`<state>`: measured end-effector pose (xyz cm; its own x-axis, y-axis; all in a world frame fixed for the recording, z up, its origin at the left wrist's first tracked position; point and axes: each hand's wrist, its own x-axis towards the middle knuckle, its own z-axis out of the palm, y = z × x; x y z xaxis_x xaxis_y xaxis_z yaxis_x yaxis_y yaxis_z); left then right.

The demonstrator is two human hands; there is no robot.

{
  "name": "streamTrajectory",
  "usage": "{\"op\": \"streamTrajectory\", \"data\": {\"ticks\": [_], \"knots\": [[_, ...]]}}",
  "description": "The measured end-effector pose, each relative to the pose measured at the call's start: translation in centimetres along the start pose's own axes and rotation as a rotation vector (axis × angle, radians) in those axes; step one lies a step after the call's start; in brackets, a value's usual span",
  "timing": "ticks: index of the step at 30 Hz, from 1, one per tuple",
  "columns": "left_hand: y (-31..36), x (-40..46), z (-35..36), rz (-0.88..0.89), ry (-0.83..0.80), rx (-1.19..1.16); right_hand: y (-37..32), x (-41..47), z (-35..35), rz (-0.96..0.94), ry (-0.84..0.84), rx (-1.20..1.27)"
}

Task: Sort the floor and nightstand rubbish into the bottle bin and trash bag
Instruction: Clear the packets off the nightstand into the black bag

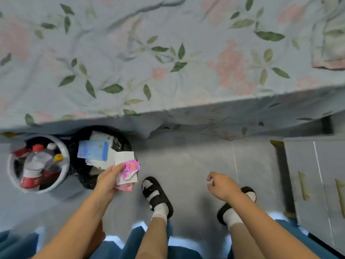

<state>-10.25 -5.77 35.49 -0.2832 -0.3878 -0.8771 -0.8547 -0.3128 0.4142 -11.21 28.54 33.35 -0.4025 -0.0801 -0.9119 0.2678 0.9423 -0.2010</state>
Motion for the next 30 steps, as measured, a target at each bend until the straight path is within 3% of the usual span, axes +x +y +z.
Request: {"op": "streamTrajectory", "data": {"ticks": [4,9,17,20,22,25,30], "knots": [[0.5,3.6,-8.8,-0.098,0.099,-0.252,-8.0,1.0,2.7,-0.036,-0.076,-0.15],[0.5,8.1,-12.6,-0.092,0.143,-0.292,-14.1,2.4,4.3,-0.095,-0.073,-0.279],[0.0,16.1,-12.9,-0.267,0.202,-0.549,-15.4,3.7,2.2,-0.077,-0.068,-0.426],[0.0,18.4,-13.0,-0.291,0.136,-0.603,-15.0,3.1,1.4,-0.038,-0.07,-0.406],[-0.1,19.4,-13.0,-0.302,0.125,-0.562,-14.8,2.8,1.2,-0.008,-0.088,-0.406],[-0.2,20.1,-13.0,-0.293,0.271,-0.282,-15.2,2.5,1.0,0.021,-0.099,-0.394],[0.2,19.8,-13.9,-0.107,0.327,0.125,-17.7,2.1,2.2,-0.054,-0.119,-0.402]]}}
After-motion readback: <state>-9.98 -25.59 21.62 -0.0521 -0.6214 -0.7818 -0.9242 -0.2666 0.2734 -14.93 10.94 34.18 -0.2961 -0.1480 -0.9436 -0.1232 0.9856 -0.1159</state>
